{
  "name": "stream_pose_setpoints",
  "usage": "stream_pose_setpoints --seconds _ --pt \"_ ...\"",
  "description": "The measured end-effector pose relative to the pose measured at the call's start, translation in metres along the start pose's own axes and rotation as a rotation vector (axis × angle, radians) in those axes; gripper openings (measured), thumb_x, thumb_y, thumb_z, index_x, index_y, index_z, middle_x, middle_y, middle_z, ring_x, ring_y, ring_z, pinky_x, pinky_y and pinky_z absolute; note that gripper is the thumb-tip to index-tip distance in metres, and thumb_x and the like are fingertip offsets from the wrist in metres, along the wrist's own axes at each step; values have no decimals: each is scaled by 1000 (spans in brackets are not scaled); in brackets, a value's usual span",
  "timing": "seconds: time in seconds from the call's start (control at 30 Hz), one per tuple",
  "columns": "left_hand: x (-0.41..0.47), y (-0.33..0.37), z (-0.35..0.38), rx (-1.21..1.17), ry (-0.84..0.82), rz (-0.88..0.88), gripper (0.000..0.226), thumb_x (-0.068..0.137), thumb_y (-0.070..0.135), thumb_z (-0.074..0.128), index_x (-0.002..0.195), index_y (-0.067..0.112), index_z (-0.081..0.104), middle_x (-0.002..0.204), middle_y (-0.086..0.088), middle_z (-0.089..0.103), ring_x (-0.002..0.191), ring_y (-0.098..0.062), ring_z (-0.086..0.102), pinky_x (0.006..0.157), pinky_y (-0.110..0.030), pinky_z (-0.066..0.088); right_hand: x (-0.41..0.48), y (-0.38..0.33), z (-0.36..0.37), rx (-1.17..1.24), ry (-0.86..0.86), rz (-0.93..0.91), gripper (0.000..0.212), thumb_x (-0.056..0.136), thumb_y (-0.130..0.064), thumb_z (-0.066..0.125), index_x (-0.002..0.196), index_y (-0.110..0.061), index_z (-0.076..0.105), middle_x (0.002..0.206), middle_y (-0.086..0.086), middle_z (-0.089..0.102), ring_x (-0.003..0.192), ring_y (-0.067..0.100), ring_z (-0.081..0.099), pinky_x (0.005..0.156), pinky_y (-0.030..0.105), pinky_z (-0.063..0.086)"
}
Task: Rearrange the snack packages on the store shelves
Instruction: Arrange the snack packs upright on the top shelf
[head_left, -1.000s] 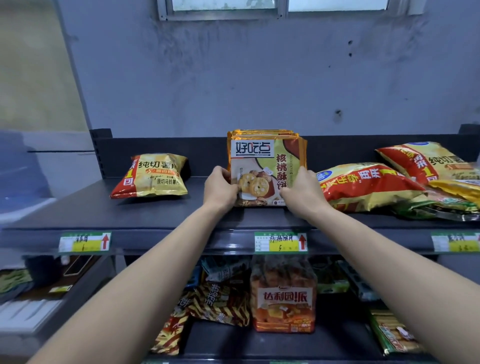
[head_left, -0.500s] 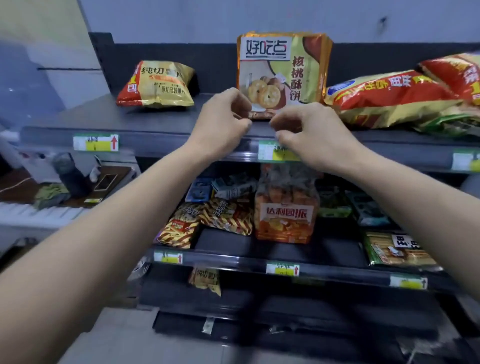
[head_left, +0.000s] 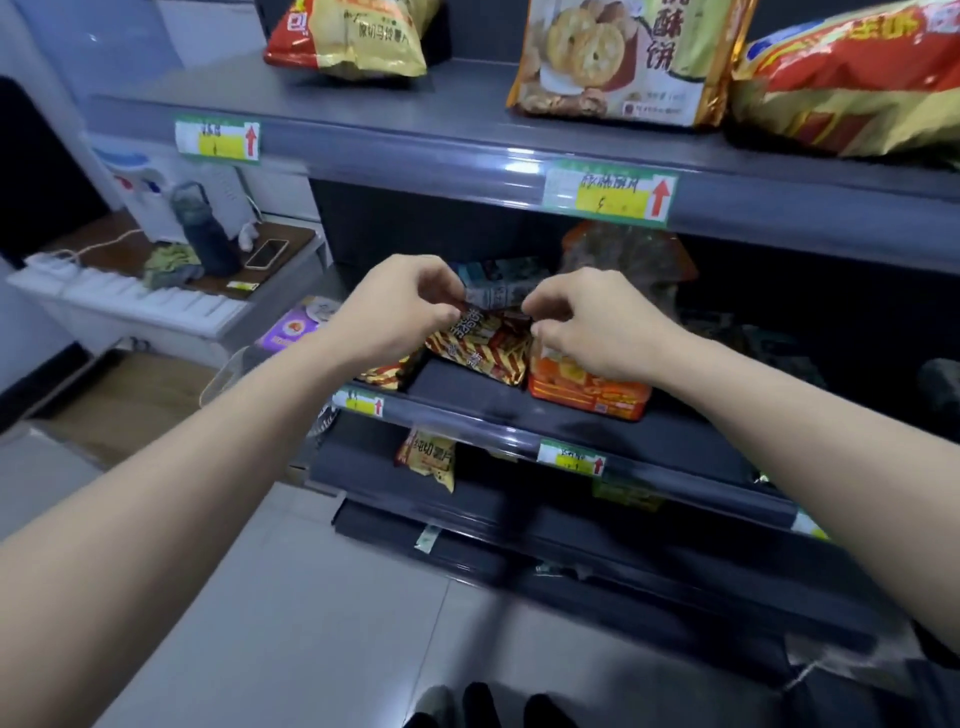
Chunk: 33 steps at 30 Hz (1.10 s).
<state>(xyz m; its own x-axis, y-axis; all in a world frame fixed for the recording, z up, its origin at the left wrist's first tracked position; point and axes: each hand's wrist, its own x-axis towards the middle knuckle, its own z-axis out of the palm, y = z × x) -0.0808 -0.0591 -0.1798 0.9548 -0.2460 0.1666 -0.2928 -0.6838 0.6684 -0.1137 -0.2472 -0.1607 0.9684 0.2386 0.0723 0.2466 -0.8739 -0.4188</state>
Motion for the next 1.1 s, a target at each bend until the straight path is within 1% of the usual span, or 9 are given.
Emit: stream_pose_setpoints --seconds 0.2,0.37,0.43,0.57,0.67,0.8,0.83,0.93,1.1 --pt "-3 -25 39 63 -24 -166 11 82 6 61 89 13 64 90 -7 66 79 -18 56 67 -24 42 18 20 40 -43 -122 -6 30 92 -14 56 119 -8 64 123 11 63 115 27 56 96 32 44" --pt "9 -53 67 140 -92 -242 19 84 1 58 101 3 64 101 -11 65 99 -27 59 81 -29 45 47 36 70 -114 -215 36 25 91 -7 53 113 -2 64 117 14 64 106 31 59 91 39 50" --pt "18 -64 77 133 -113 -260 20 84 1 58 103 2 65 106 -14 66 98 -26 59 83 -31 46 63 41 80 -148 -244 43 24 90 -4 53 112 -1 63 116 15 63 103 31 59 85 34 51" --pt "43 -87 97 94 -176 -319 17 83 2 59 98 5 64 100 -11 64 96 -25 58 74 -24 39 97 47 101 -192 -303 96 33 89 -3 53 122 -4 58 124 15 58 107 29 59 78 26 46" --pt "62 -104 108 45 -219 -359 16 83 3 58 98 5 62 99 -12 63 92 -25 56 72 -24 36 121 48 114 -202 -322 130 38 88 0 51 126 -1 55 127 16 57 112 30 57 87 28 50" --pt "84 -124 117 63 -243 -360 19 85 4 56 103 0 61 105 -18 64 98 -31 59 75 -27 40 150 51 129 -246 -383 193 32 89 3 50 121 2 54 121 17 57 99 26 58 74 27 44" --pt "88 -130 117 65 -246 -361 19 86 5 56 103 0 61 105 -18 64 99 -32 59 76 -28 41 157 52 133 -261 -390 211 32 89 4 51 121 2 54 121 16 56 100 25 58 74 26 44" --pt "101 -143 120 49 -258 -381 20 89 8 55 104 -2 62 99 -15 63 96 -29 59 76 -30 43 178 61 142 -264 -378 266 34 89 6 51 123 2 53 126 15 54 112 26 56 87 28 48" --pt "115 -155 133 -159 -263 -534 21 92 25 56 83 6 61 72 -5 57 75 -24 55 68 -29 43 196 67 153 -244 -430 323 28 94 5 45 119 4 56 121 16 58 109 27 58 85 29 48"
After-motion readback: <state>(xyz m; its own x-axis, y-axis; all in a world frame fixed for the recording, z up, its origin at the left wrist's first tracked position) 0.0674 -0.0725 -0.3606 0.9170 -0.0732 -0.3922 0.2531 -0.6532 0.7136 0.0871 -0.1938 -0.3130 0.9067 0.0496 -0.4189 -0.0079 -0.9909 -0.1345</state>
